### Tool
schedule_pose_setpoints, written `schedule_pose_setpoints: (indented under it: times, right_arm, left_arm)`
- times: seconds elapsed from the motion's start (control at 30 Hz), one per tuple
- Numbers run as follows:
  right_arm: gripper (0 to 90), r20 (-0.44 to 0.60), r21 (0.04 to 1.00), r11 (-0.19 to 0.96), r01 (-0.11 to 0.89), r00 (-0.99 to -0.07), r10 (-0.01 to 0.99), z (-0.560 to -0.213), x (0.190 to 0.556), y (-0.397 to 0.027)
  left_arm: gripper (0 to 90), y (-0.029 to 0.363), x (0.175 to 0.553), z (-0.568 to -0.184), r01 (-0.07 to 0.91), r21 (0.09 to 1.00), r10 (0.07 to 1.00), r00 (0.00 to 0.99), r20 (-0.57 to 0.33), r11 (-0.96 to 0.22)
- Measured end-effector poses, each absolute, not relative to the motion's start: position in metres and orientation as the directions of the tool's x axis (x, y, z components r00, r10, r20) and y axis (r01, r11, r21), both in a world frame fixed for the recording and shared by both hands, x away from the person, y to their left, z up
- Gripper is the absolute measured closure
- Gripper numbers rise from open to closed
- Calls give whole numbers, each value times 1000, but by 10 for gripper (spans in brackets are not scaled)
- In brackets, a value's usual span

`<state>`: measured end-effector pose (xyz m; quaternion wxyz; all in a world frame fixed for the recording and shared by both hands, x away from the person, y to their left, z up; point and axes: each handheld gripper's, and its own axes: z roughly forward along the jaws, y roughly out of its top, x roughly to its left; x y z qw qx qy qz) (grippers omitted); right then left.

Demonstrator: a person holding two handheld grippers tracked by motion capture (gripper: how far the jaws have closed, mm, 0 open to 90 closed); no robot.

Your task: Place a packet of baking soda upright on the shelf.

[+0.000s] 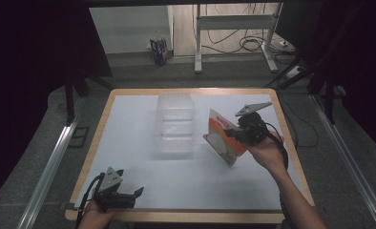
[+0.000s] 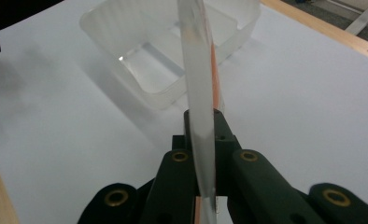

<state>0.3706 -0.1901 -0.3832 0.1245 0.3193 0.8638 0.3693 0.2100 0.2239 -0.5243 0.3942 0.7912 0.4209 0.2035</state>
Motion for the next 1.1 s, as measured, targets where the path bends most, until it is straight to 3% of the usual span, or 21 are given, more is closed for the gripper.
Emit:
schedule_pose_setpoints:
  times: [1.1]
  right_arm:
    - [886, -8, 736, 537, 413, -787, 617, -344, 441, -154]
  left_arm:
    - [40, 224, 210, -524, 505, 796, 827, 562, -9, -335]
